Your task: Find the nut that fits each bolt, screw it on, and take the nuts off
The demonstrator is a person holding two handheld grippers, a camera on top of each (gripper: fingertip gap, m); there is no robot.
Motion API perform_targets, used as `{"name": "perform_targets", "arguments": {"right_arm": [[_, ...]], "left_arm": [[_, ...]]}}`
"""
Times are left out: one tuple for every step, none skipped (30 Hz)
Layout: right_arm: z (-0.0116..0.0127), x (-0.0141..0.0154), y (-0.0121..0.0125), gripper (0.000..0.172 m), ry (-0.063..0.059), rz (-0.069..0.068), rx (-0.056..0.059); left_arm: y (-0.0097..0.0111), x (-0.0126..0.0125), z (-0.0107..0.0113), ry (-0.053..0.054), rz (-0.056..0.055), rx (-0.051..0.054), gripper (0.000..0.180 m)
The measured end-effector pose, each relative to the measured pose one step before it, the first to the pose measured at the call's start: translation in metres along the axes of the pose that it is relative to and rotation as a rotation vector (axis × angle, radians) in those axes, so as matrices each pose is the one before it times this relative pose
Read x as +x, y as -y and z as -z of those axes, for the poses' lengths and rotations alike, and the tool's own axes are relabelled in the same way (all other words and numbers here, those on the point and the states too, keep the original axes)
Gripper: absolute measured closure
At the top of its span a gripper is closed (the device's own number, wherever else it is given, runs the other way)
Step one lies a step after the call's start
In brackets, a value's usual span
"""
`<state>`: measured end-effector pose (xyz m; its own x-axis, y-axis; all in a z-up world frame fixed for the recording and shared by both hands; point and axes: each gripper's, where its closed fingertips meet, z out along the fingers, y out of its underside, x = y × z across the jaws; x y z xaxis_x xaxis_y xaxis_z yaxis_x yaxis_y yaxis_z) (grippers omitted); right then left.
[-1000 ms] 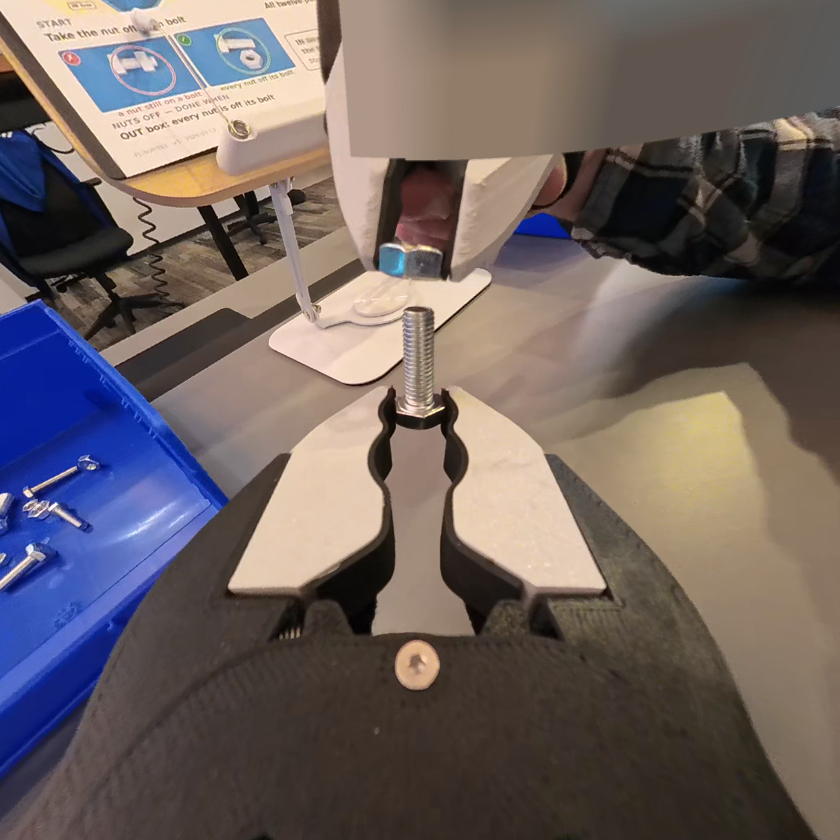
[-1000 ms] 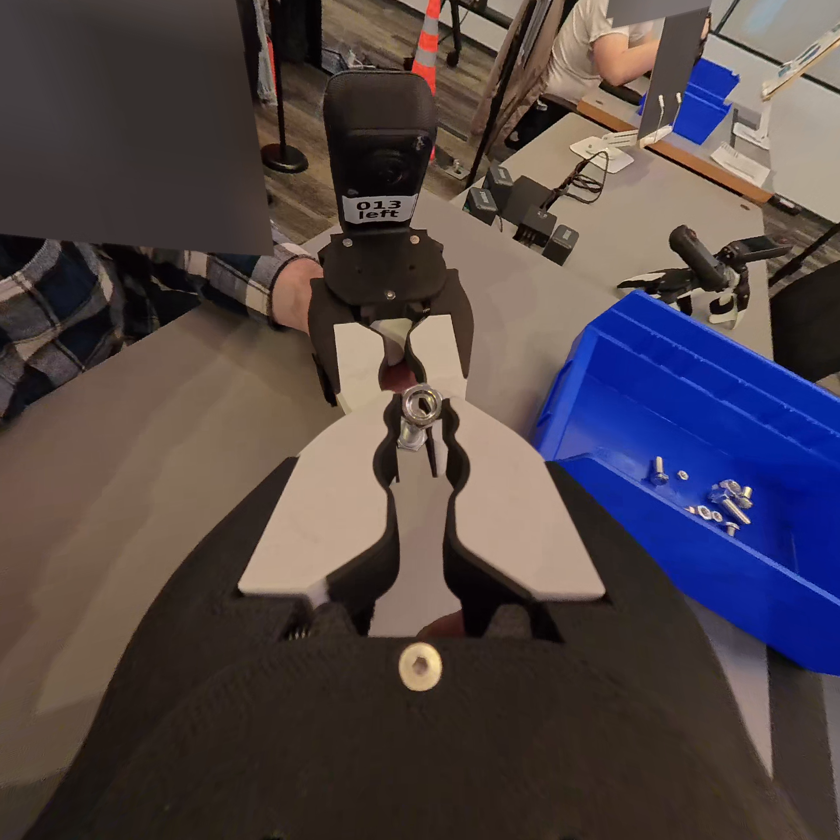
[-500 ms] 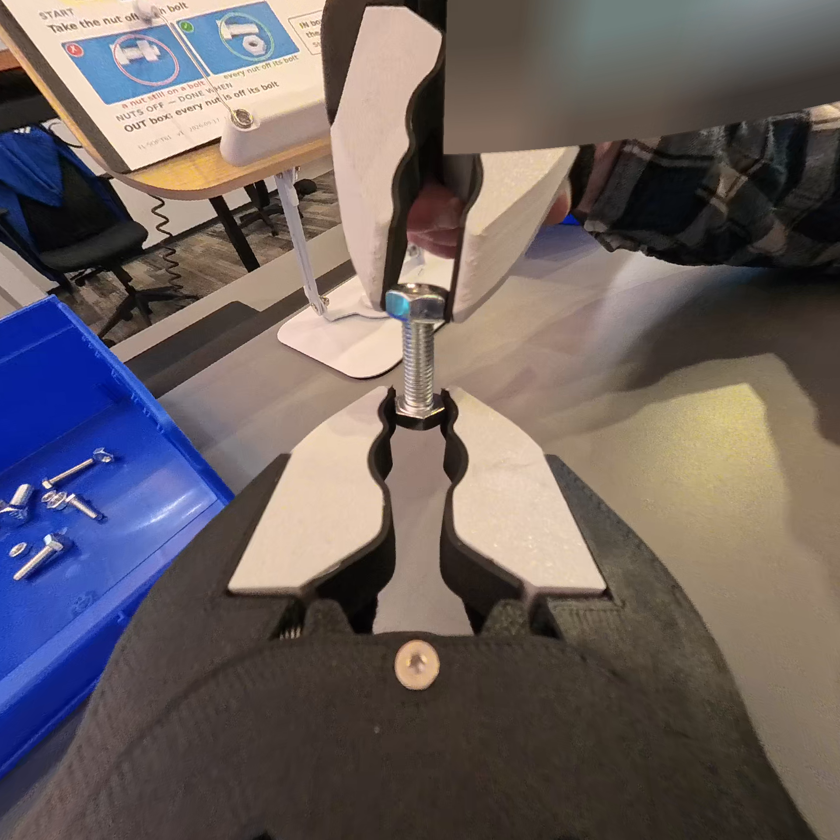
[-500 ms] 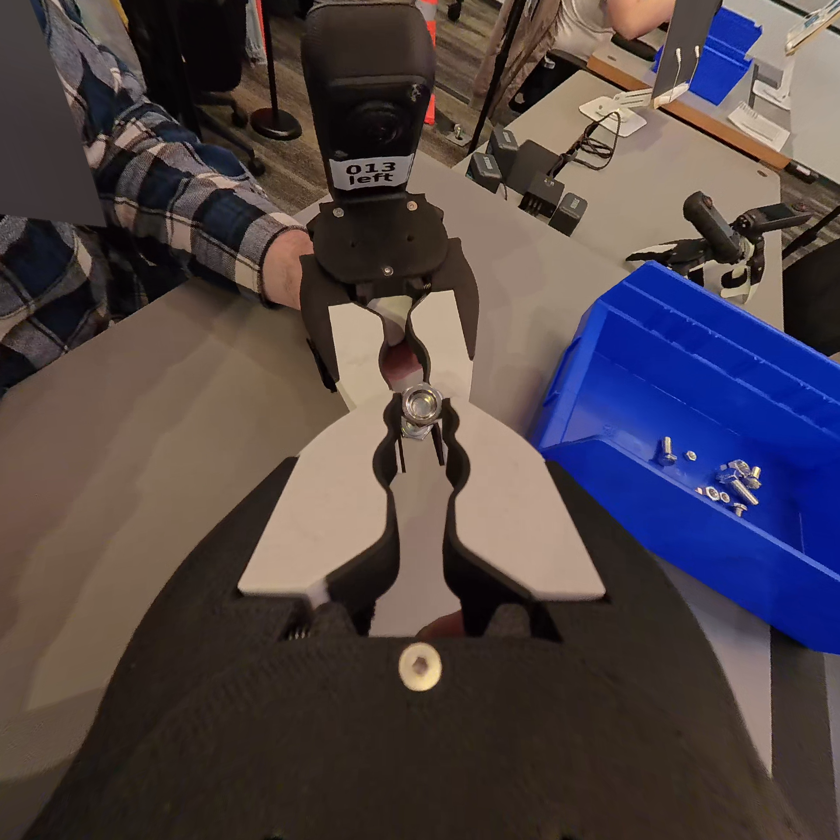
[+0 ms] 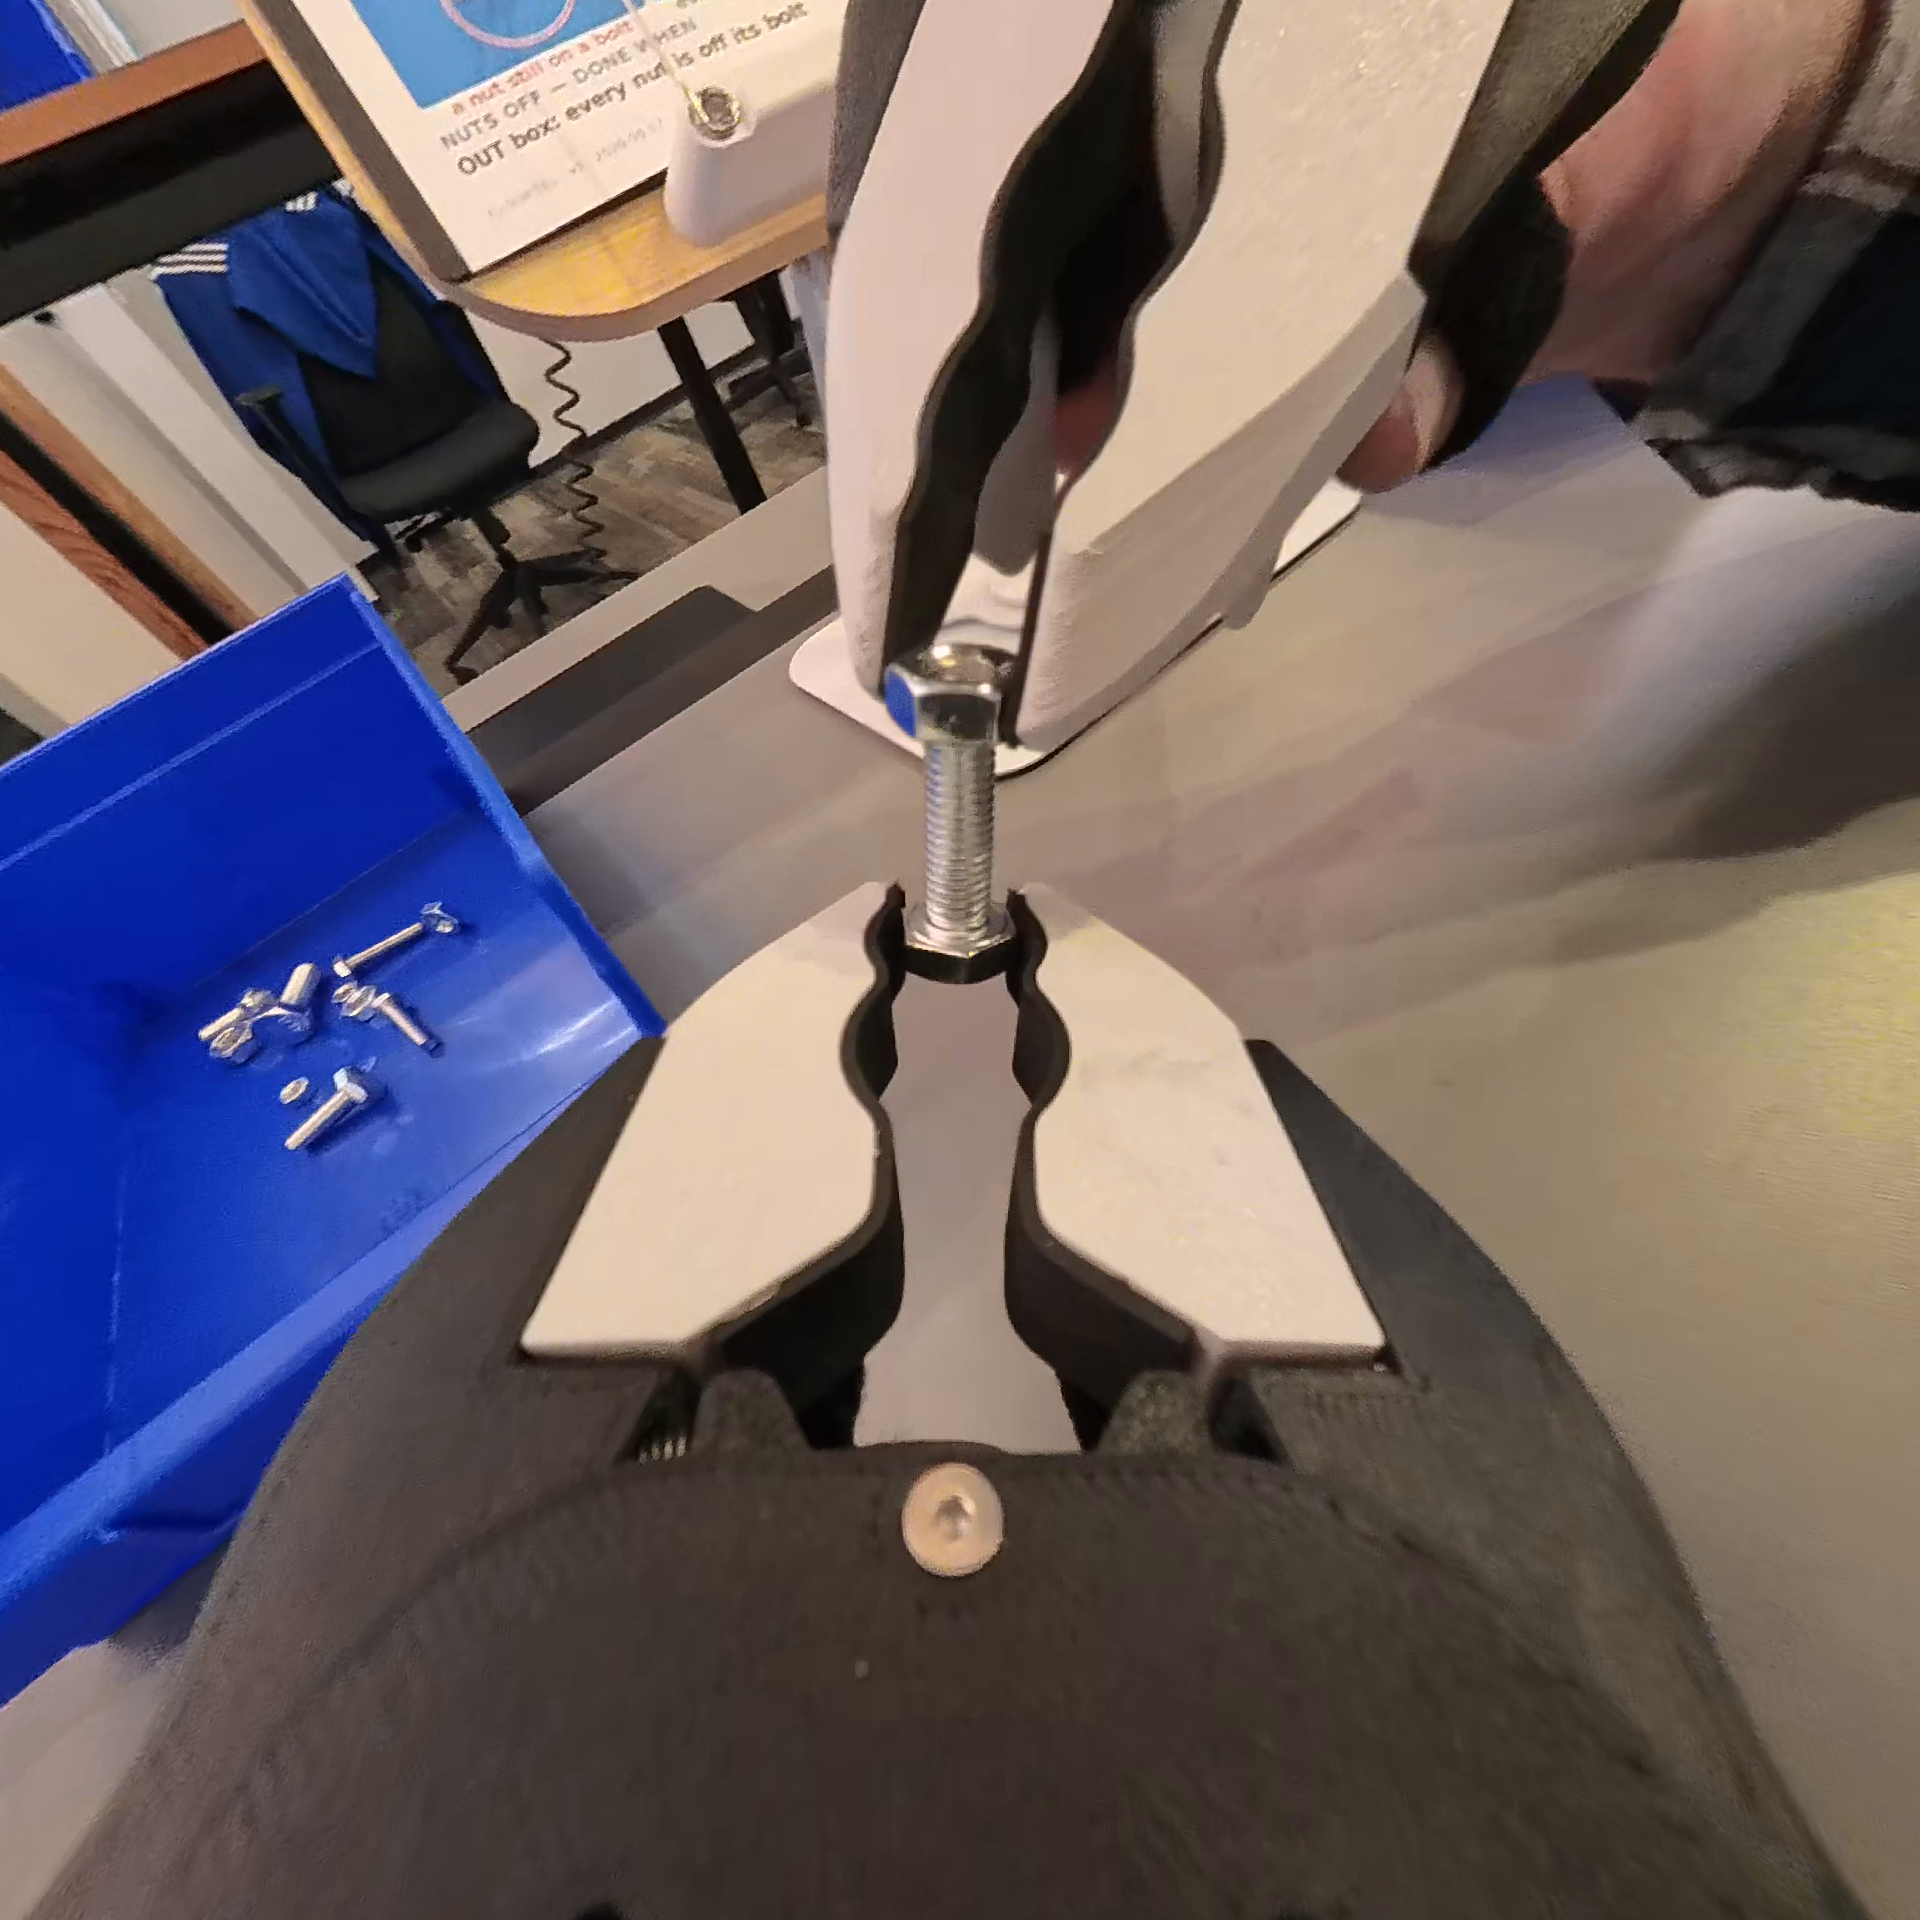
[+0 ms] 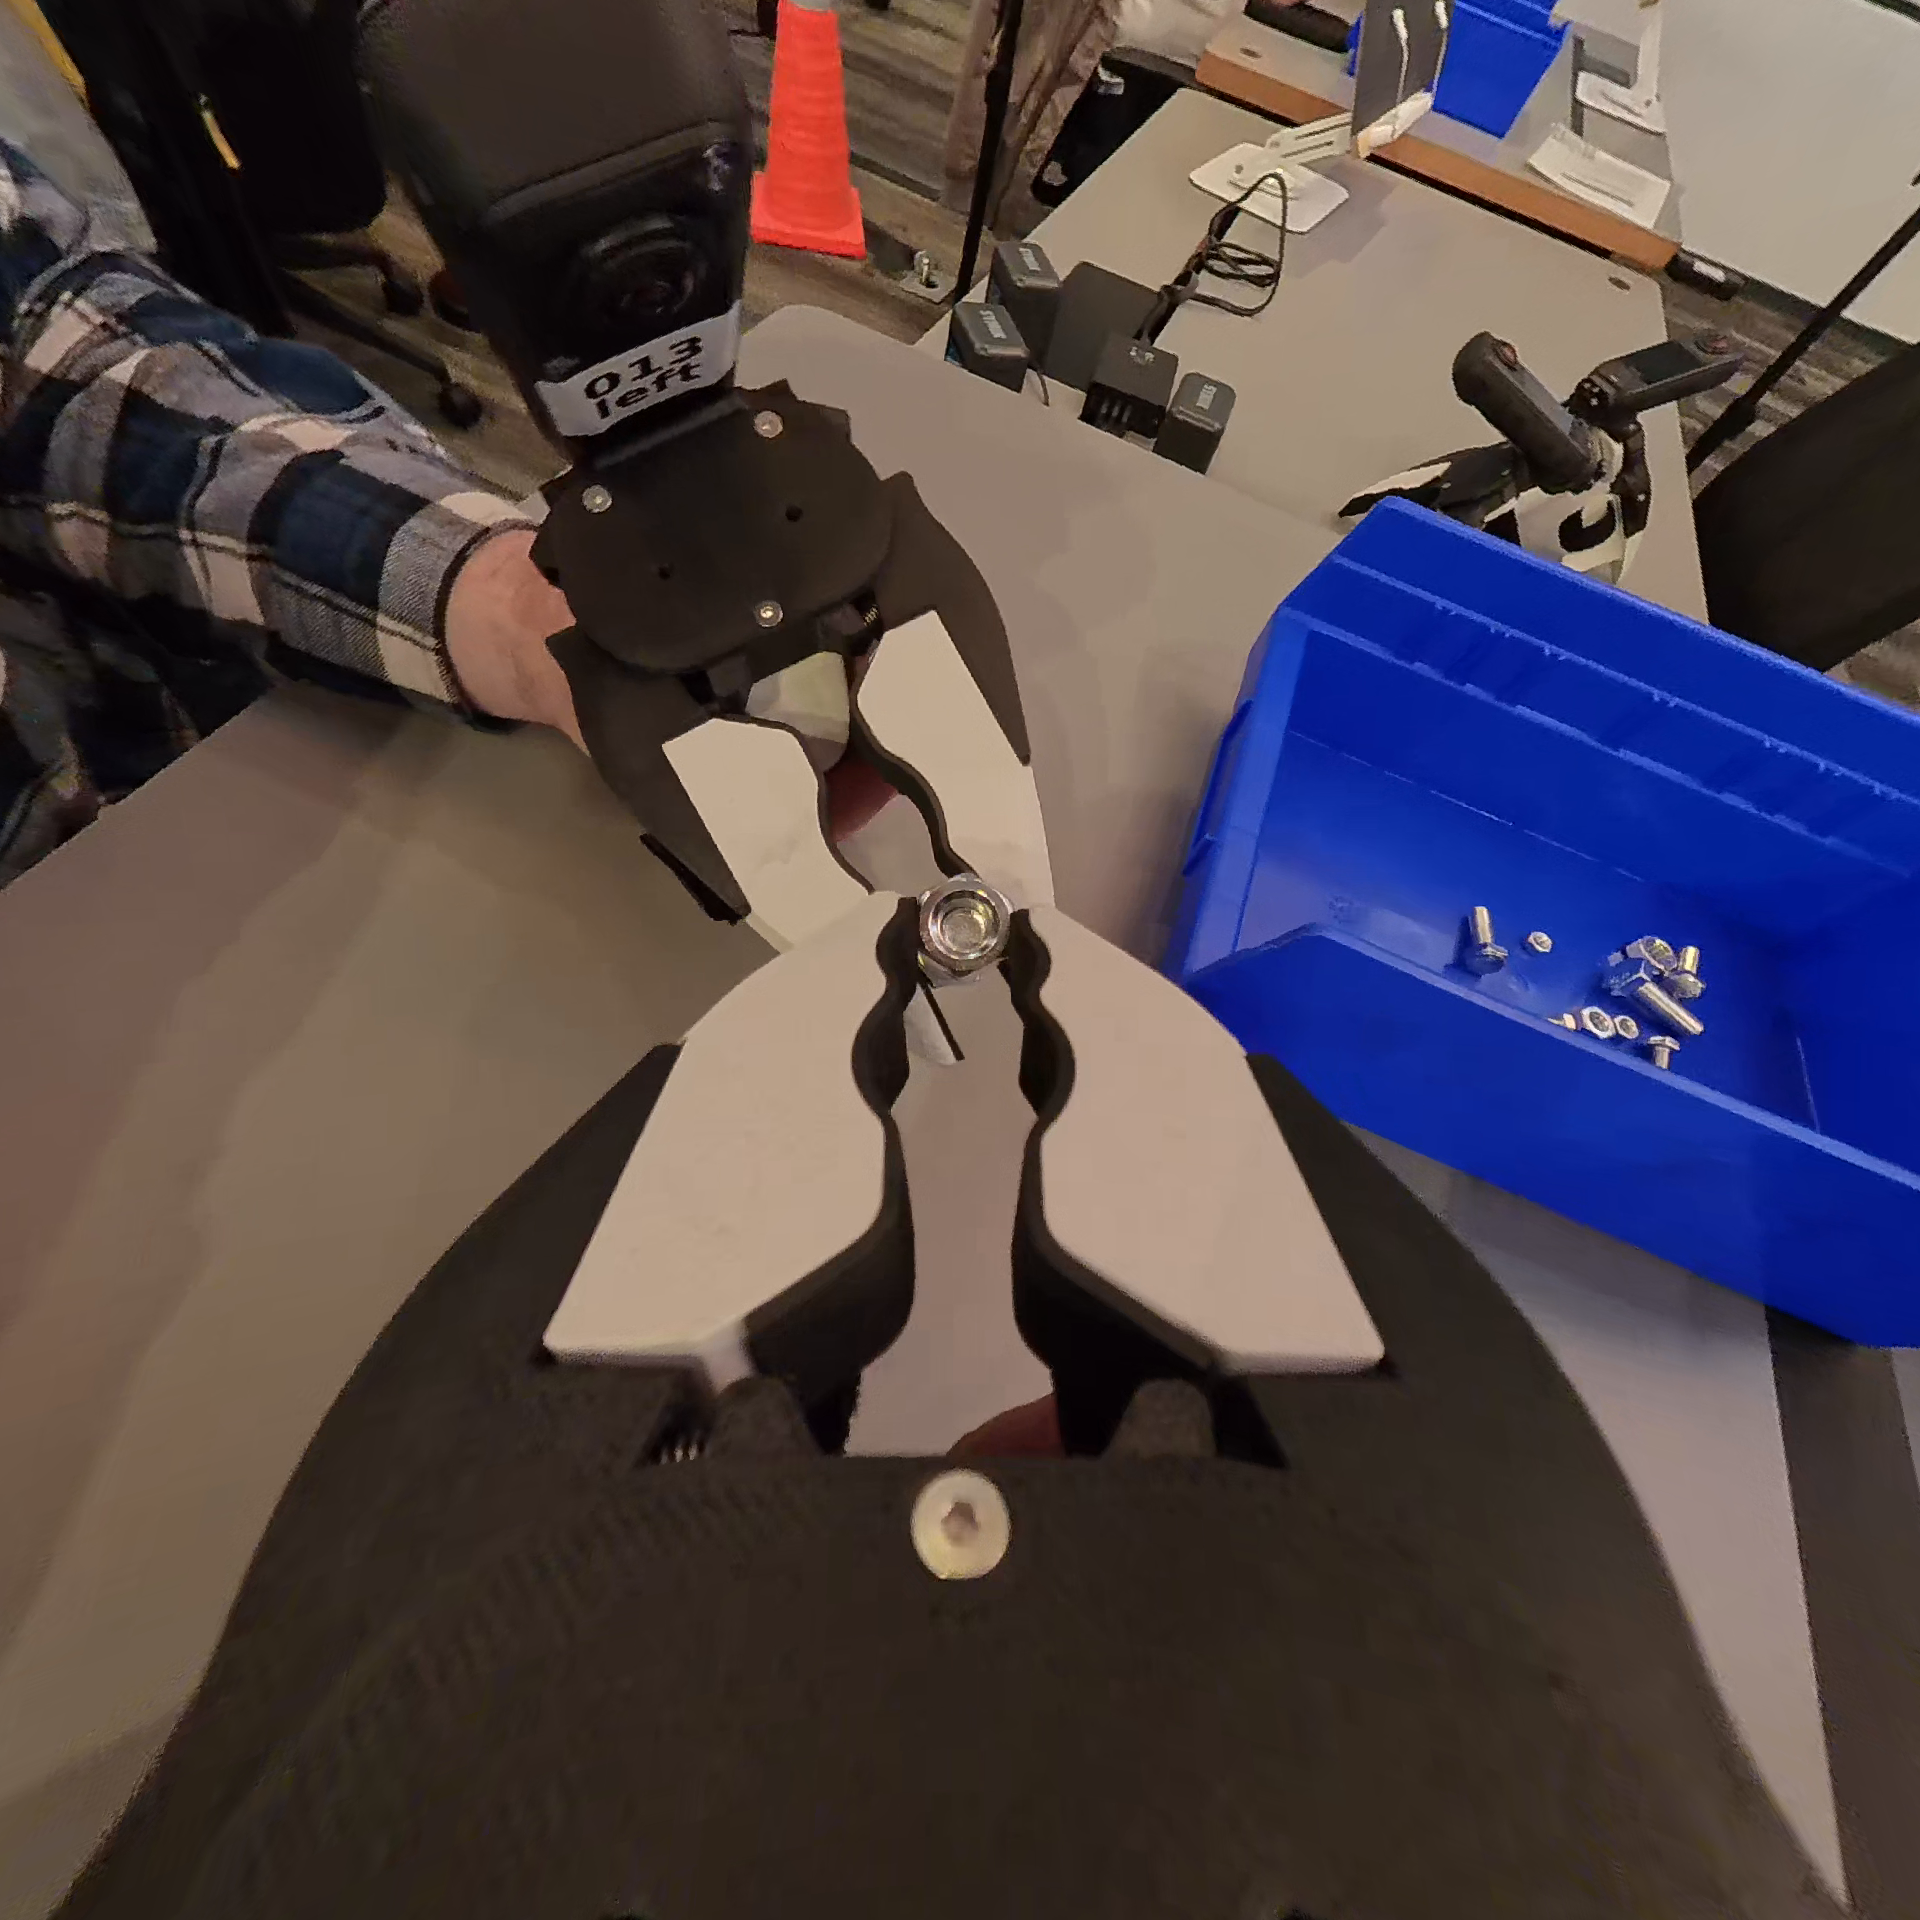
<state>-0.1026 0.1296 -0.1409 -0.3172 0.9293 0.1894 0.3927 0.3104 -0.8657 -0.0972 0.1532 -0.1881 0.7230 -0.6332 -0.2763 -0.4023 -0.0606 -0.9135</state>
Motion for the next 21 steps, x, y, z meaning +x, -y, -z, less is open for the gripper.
{"name": "perform_targets", "arguments": {"right_arm": [[-0.00117, 0.00119, -0.00023, 0.154, -0.0062, -0.0136, 0.0039], [-0.00118, 0.00128, -0.00049, 0.154, -0.0059, -0.0145, 0.0027], [-0.00129, 0.00113, -0.00045, 0.154, -0.0057, -0.0135, 0.0030], [-0.00094, 0.00110, -0.00031, 0.154, -0.0049, -0.0134, 0.0053], [-0.00084, 0.00126, -0.00016, 0.154, -0.0050, -0.0154, 0.0065], [-0.00083, 0.00180, -0.00053, 0.154, -0.0071, -0.0177, 0.0043], [-0.00087, 0.00188, -0.00063, 0.154, -0.0083, -0.0160, 0.0036], [-0.00082, 0.00134, -0.00006, 0.154, -0.0073, -0.0145, 0.0065], [-0.00084, 0.00138, 0.00012, 0.154, -0.0063, -0.0188, 0.0063], [-0.00095, 0.00143, -0.00003, 0.154, -0.0081, -0.0224, 0.0040], [-0.00127, 0.00199, -0.00037, 0.154, -0.0126, -0.0280, 0.0013], [-0.00143, 0.00218, -0.00016, 0.154, -0.0150, -0.0327, 0.0023], [-0.00152, 0.00227, -0.00031, 0.154, -0.0159, -0.0384, 0.0032], [-0.00174, 0.00195, -0.00062, 0.154, -0.0136, -0.0415, 0.0025], [-0.00153, 0.00152, -0.00098, 0.154, -0.0115, -0.0367, 0.0010], [-0.00118, 0.00131, -0.00136, 0.154, -0.0093, -0.0300, -0.0029], [-0.00066, 0.00063, -0.00067, 0.154, -0.0052, -0.0173, -0.0019], [-0.00014, 0.00006, 0.00005, 0.154, -0.0040, -0.0037, 0.0012], [-0.00003, -0.00035, 0.00025, 0.154, -0.0031, 0.0024, 0.0000], [0.00007, -0.00064, 0.00043, 0.154, -0.0005, 0.0047, -0.0010], [0.00015, -0.00066, 0.00054, 0.154, 0.0001, 0.0057, 0.0005]], "left_arm": [[-0.00115, -0.00193, -0.00018, 0.0141, -0.0025, -0.0075, 0.162], [-0.00140, -0.00174, -0.00023, 0.0133, -0.0033, -0.0084, 0.162], [-0.00130, -0.00159, -0.00038, 0.0118, -0.0030, -0.0088, 0.162], [-0.00107, -0.00147, -0.00003, 0.0101, -0.0005, -0.0057, 0.162], [-0.00071, -0.00158, -0.00011, 0.0091, 0.0028, -0.0031, 0.162], [-0.00102, -0.00146, -0.00039, 0.0061, 0.0079, -0.0050, 0.162], [-0.00108, -0.00158, -0.00039, 0.0066, 0.0059, -0.0059, 0.162], [-0.00061, -0.00157, 0.00005, 0.0096, 0.0012, -0.0022, 0.163], [-0.00054, -0.00135, 0.00007, 0.0082, 0.0012, -0.0027, 0.163], [-0.00095, -0.00161, -0.00012, 0.0094, 0.0013, -0.0059, 0.163], [-0.00119, -0.00203, -0.00022, 0.0120, 0.0012, -0.0072, 0.163], [-0.00118, -0.00214, -0.00001, 0.0121, 0.0015, -0.0060, 0.163], [-0.00123, -0.00232, -0.00008, 0.0115, 0.0039, -0.0064, 0.163], [-0.00197, -0.00168, -0.00037, 0.0079, 0.0039, -0.0097, 0.163], [-0.00174, -0.00126, -0.00058, 0.0061, 0.0020, -0.0093, 0.163], [-0.00201, -0.00059, -0.00059, 0.0036, -0.0004, -0.0105, 0.163], [-0.00107, 0.00005, -0.00050, 0.0001, -0.0012, -0.0052, 0.163], [0.00008, 0.00004, -0.00010, -0.0004, 0.0016, 0.0008, 0.163], [0.00020, -0.00021, 0.00000, 0.0007, 0.0009, 0.0016, 0.162], [0.00021, 0.00007, 0.00005, -0.0003, 0.0001, 0.0010, 0.162], [0.00038, 0.00029, -0.00007, -0.0014, 0.0002, 0.0020, 0.162]]}}
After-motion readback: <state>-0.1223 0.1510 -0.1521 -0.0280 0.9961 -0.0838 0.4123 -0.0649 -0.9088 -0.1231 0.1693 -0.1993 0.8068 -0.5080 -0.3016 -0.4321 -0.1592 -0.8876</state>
